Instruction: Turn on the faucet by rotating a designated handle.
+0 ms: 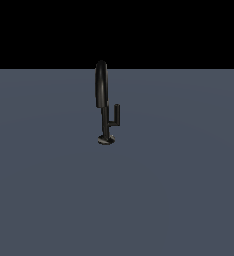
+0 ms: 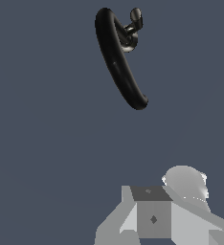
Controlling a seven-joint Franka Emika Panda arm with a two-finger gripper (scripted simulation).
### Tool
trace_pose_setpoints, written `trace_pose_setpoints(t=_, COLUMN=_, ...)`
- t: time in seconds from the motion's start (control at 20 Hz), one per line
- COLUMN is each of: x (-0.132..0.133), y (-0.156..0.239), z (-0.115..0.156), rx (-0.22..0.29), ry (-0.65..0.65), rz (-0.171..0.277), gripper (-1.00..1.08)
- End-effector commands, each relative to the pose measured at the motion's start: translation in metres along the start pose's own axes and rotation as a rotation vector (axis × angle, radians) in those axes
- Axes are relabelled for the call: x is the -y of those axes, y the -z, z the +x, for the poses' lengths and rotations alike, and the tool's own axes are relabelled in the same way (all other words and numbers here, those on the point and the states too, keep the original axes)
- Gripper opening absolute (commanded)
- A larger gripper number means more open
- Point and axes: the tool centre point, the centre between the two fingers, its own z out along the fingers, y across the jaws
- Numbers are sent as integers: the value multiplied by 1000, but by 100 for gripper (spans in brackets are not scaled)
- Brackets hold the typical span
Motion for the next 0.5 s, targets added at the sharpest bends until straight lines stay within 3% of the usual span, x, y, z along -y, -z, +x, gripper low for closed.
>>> trace_pose_setpoints(t=0.0, x=3, y=-2, z=16, rx=37, ry=-36, rz=35, gripper=-100)
trace_pose_setpoints(t=0.45, x=10, y=-13, z=75, rx=175, ry=-168, rz=166, gripper=-100)
